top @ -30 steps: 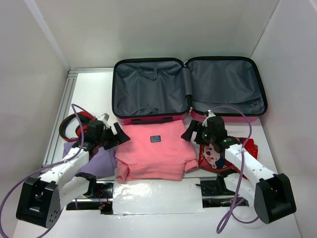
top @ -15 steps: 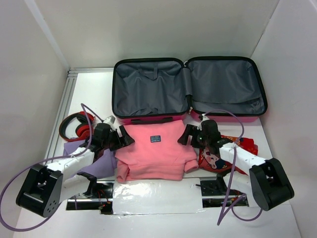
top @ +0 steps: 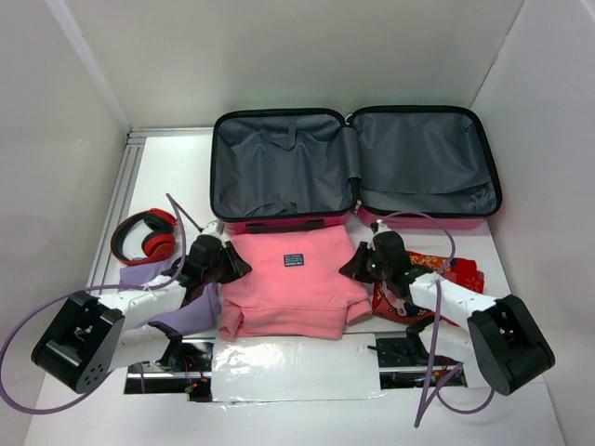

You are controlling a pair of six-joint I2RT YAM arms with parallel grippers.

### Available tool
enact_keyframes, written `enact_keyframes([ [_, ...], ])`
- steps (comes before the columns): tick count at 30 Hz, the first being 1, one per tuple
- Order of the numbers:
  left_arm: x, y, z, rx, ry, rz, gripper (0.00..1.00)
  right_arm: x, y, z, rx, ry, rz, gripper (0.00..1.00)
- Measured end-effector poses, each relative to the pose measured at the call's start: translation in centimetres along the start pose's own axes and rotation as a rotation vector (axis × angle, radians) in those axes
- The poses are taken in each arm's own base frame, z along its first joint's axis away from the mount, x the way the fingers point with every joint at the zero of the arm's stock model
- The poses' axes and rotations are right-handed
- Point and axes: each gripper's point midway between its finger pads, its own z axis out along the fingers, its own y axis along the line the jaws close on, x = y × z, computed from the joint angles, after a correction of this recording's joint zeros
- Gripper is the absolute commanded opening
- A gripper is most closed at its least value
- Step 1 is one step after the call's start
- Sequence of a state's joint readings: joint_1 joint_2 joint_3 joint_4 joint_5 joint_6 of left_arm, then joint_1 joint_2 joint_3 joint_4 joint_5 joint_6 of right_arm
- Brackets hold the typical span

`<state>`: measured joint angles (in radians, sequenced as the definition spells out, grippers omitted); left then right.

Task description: Pack the luggage

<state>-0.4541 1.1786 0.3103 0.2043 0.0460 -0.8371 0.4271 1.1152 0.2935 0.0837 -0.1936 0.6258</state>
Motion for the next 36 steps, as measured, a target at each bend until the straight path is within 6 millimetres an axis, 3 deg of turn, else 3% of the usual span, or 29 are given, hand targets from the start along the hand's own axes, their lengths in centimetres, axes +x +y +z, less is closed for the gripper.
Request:
enact_keyframes([
  [3,0.1,-0.3,0.3,-0.013,-0.013,-0.005,0.0,0.1,0.1,0.1,0.008,-0.004,-0.001,0.0],
  [11,0.1,-0.7,-0.2,-0.027,-0.037,0.023,0.0,0.2,0.9,-0.6,0.021,-0.035,-0.047,0.0],
  [16,0.5,-1.1,-2.9,-0.012,-0.031,0.064,0.0,0.6,2.2,-2.2,-0.009,-0.036,-0.077,0.0],
  [21,-1.1,-2.8,-6.2,0.052,-0.095,0.103,0.0,-0.5,5.0,-3.8,-0.058,-0.046,-0.107,0.0],
  [28,-7.0,-7.6,-10.6,0.086,-0.219,0.179,0.0,-6.7,11.8,-7.3,-0.153,-0.17,-0.178,0.0],
  [30,-9.4,-9.4,-11.4,0.091,-0.267,0.201,0.0,-10.6,14.7,-8.6,-0.161,-0.245,-0.217,0.0],
  [32,-12.0,-11.2,-12.0,0.086,-0.318,0.222,0.0,-12.6,16.2,-9.1,-0.163,-0.281,-0.237,0.0],
  [36,-19.0,-14.8,-12.2,0.047,-0.402,0.24,0.0,-19.0,20.5,-8.5,-0.153,-0.361,-0.299,0.0],
])
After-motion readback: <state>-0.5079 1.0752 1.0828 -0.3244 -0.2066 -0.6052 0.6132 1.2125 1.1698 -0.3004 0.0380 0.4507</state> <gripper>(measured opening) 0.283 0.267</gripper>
